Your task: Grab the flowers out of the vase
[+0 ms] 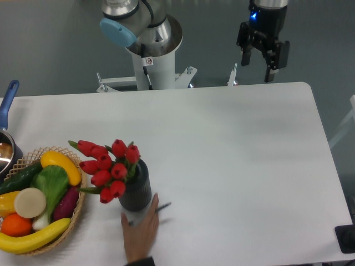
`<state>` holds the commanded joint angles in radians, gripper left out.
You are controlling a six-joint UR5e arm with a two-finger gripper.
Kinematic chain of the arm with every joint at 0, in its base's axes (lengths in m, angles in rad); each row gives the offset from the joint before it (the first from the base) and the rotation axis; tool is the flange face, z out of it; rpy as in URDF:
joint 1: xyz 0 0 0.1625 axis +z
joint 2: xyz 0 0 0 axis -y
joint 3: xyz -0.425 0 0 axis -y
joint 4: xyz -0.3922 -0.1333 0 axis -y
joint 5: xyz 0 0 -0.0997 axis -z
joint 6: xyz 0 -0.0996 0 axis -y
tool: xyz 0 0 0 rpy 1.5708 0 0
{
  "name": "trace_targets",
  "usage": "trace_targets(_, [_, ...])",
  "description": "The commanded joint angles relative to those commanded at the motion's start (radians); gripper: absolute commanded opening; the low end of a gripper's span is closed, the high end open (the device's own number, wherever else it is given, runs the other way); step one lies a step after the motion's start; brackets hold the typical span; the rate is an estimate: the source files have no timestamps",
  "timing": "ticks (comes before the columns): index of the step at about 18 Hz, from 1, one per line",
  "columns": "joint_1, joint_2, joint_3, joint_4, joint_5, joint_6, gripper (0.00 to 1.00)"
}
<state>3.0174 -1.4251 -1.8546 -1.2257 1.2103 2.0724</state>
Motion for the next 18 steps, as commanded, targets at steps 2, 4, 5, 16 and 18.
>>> trace_targets(2, [-0.005, 0.000, -0.002, 0.000, 0.000, 0.000, 1.00])
trace_targets(4, [-0.008, 0.000, -0.002, 0.003, 0.000, 0.000, 1.00])
trace_targets(5, [-0.011, 0.000, -0.003, 0.005, 0.002, -0.002, 1.00])
trace_targets(16, [-0.101, -0.001, -0.044, 0.061, -0.029, -0.333, 1.00])
trace_targets(18, [-0.138, -0.029, -0.044, 0.061, -0.029, -0.399, 1.00])
